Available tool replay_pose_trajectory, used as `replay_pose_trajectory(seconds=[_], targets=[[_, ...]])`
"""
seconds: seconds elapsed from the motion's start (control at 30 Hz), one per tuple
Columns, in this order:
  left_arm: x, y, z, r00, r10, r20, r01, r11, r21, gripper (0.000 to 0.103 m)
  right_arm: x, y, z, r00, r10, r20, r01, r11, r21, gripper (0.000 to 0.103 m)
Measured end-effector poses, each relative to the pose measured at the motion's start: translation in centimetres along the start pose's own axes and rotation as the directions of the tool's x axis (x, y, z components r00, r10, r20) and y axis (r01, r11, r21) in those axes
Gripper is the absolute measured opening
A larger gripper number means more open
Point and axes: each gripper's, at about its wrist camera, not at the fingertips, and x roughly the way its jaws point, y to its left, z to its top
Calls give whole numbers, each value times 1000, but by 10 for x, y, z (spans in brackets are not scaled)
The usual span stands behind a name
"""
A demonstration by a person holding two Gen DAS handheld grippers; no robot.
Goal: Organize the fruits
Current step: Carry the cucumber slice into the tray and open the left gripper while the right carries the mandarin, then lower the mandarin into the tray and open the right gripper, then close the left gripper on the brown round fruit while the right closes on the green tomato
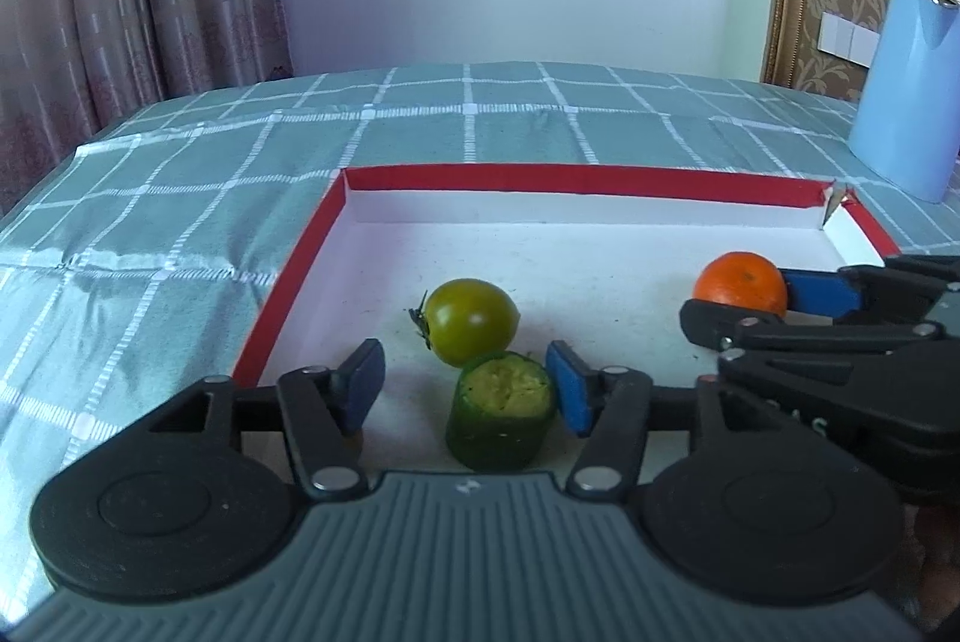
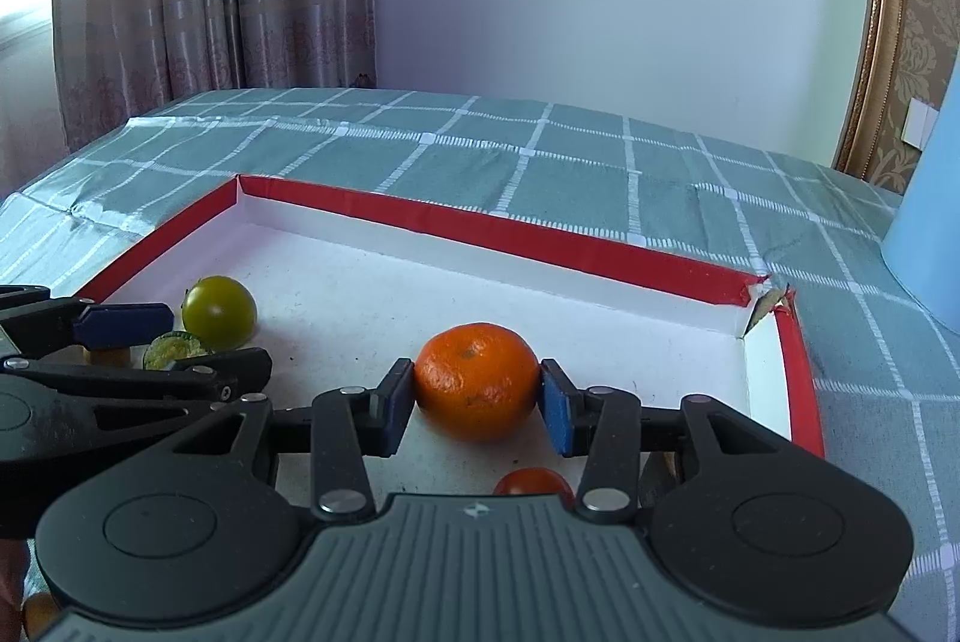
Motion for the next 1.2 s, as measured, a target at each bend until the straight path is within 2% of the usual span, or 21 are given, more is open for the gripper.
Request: replay_pose_trajectory(seconds=[0.17, 0.33, 0.4, 0.47, 0.5, 0.53, 0.83, 1.0, 1.13, 1.2], targets=[[-1, 8, -2, 1000, -10, -5, 9, 999, -32, 81, -3, -3, -1, 1000, 1, 0, -1, 1000, 17, 46], [-9, 9, -5, 999, -36, 15, 37, 999, -30, 88, -11, -13, -4, 999, 35, 13, -36, 997, 64, 48], [-15, 7, -8, 999, -22, 41, 23, 1000, -16, 94, -16, -16, -6, 999, 36, 29, -38, 996, 76, 52], [-22, 9, -10, 998, -23, 63, 25, 1000, -17, 97, -22, -18, -6, 998, 32, 50, -36, 996, 85, 63], [-25, 11, -12, 997, -33, 67, 34, 999, -23, 98, -24, -19, -7, 998, 34, 59, -39, 995, 88, 65], [-28, 14, -13, 996, -45, 73, 47, 998, -30, 99, -26, -20, -7, 997, 39, 68, -46, 995, 94, 68], [-61, 32, -37, 987, -89, 134, 93, 995, -29, 103, -60, -28, -17, 987, 54, 150, -74, 989, 132, 68], [-104, 34, -59, 969, -140, 202, 140, 990, 15, 103, -86, -31, -29, 980, 137, 147, -159, 975, 156, 68], [-117, 28, -80, 977, -86, 195, 67, 993, 100, 103, -114, -27, -54, 970, 168, 173, -188, 976, 109, 68], [-116, 29, -80, 982, -79, 173, 67, 995, 79, 96, -122, -25, -67, 970, 165, 178, -183, 979, 90, 69]])
